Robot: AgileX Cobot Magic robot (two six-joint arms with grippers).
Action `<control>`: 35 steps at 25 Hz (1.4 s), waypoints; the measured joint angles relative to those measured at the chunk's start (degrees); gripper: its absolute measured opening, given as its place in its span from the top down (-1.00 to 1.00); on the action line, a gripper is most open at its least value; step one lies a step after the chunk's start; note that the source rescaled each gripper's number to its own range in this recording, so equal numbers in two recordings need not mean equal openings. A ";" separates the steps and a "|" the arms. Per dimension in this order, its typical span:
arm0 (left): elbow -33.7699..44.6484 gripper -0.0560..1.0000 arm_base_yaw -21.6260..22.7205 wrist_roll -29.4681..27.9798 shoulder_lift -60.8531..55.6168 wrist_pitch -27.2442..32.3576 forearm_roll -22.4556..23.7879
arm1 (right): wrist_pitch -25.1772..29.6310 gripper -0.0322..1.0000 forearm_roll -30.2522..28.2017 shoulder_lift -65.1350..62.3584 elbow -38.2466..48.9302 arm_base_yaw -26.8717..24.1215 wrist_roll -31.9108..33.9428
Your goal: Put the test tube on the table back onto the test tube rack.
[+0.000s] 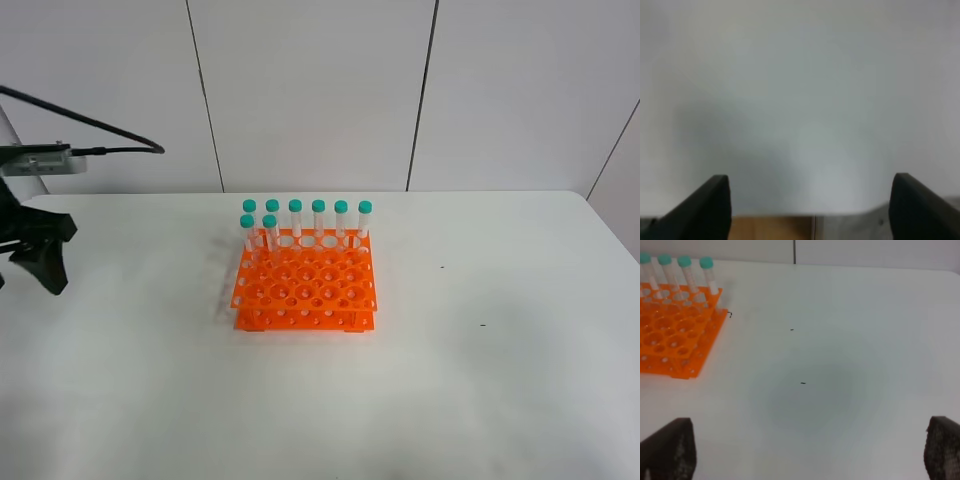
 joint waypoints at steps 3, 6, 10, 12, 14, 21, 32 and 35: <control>7.90 -1.00 0.00 0.00 -11.22 0.00 -0.24 | 0.00 -1.00 0.00 0.00 0.00 0.00 0.00; 15.40 -1.00 0.00 0.00 -22.86 0.05 -0.37 | 0.00 -1.00 0.00 0.00 0.00 0.00 0.00; 24.56 -1.00 0.00 0.00 -39.09 -0.30 -0.37 | 0.00 -1.00 0.00 0.00 0.00 0.00 0.00; 28.68 -1.00 0.00 0.00 -46.59 -2.27 -0.37 | 0.00 -1.00 0.00 0.00 0.00 0.00 0.00; 31.96 -1.00 0.00 0.00 -53.91 -4.98 -0.73 | 0.00 -1.00 0.00 0.00 0.00 0.00 0.00; 35.20 -1.00 0.00 0.00 -68.63 -6.48 -0.41 | 0.00 -1.00 0.18 0.00 0.00 0.00 0.00; 35.37 -1.00 -2.81 0.00 -70.12 -6.61 -0.41 | 0.00 -1.00 0.18 0.00 0.00 0.00 0.00; 35.37 -1.00 -3.88 0.00 -70.12 -6.61 -0.41 | 0.00 -1.00 0.18 0.00 0.00 0.00 0.00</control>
